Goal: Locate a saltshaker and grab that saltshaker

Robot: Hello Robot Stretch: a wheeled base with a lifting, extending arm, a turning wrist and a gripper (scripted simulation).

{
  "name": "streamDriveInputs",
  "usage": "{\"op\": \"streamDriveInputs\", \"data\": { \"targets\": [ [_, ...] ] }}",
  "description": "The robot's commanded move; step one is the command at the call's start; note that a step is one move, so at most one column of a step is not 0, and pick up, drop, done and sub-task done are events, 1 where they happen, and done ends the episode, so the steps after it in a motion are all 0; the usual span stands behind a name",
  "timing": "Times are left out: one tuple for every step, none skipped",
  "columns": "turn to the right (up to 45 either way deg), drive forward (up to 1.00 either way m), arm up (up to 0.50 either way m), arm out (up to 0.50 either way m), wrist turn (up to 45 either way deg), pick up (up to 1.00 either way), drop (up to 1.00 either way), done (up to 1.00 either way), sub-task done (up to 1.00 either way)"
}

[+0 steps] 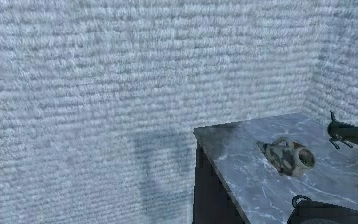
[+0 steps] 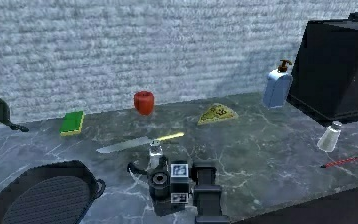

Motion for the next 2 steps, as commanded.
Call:
{"op": "streamDriveInputs", "data": {
  "targets": [
    [0.0,0.0,0.1,0.0,0.0,0.0,0.0,0.0,0.0],
    [0.0,0.0,0.0,0.0,0.0,0.0,0.0,1.0,0.0]
  ]
}}
